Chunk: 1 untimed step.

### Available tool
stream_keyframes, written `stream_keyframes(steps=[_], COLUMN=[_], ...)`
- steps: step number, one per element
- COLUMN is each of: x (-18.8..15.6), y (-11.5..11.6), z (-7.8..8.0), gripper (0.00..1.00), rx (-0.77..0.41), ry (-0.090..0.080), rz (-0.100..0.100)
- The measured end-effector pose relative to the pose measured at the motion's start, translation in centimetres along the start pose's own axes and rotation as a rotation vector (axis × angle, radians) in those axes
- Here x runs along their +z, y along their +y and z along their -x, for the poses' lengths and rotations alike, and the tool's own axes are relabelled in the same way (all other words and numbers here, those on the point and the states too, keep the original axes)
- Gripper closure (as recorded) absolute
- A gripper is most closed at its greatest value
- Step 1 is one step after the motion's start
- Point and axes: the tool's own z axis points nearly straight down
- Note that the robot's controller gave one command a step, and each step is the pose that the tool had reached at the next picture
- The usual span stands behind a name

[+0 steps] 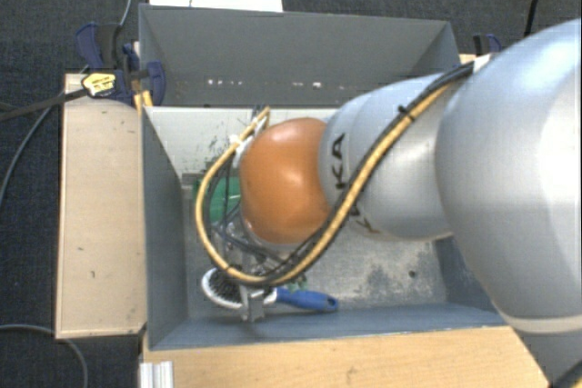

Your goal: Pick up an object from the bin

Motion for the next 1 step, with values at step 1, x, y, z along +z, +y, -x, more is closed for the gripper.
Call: stream_keyframes(steps=[1], x=[4.44], y=[-1.63], z=[-0.43], gripper=[0.0], rx=[0.122], ry=[-0.008], rz=[0.002])
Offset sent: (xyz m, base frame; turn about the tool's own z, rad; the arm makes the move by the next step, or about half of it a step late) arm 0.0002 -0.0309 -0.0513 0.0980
